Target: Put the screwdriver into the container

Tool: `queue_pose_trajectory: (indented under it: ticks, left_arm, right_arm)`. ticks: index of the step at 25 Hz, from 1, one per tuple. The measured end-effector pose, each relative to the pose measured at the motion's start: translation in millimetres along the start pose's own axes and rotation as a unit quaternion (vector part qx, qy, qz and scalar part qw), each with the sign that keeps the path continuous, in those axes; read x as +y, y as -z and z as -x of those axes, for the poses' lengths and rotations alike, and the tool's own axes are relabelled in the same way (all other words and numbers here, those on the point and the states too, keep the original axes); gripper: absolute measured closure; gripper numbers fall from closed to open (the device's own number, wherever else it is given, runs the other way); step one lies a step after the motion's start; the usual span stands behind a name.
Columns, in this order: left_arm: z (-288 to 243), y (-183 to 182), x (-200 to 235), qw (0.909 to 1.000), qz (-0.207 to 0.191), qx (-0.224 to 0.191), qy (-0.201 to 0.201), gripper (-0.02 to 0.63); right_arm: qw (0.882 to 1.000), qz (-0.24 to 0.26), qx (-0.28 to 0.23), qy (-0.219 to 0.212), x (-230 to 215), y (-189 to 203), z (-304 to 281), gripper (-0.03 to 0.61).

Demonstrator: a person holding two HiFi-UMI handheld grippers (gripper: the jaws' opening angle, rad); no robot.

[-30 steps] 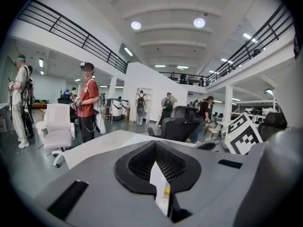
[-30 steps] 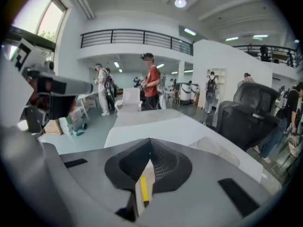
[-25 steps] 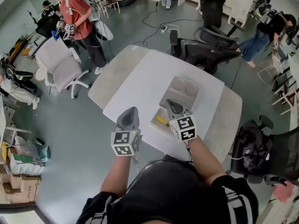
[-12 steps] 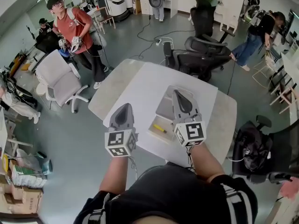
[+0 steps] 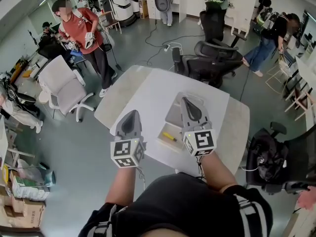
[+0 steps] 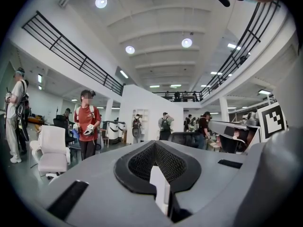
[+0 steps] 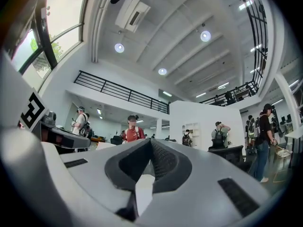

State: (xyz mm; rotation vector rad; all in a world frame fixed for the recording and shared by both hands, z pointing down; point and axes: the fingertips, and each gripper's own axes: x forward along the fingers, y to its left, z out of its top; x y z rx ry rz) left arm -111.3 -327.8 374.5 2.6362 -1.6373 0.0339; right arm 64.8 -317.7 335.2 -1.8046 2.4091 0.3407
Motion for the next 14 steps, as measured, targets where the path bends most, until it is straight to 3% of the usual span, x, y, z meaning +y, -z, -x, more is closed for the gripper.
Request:
queue_pose_trajectory:
  ticks: [14]
  left_arm:
    - [15.8, -1.1, -1.4, 0.9998, 0.01, -0.015, 0.004, 0.604]
  right_arm:
    - [1.0, 0.005, 0.016, -0.023, 23.7, 4.1, 11.8, 0.566]
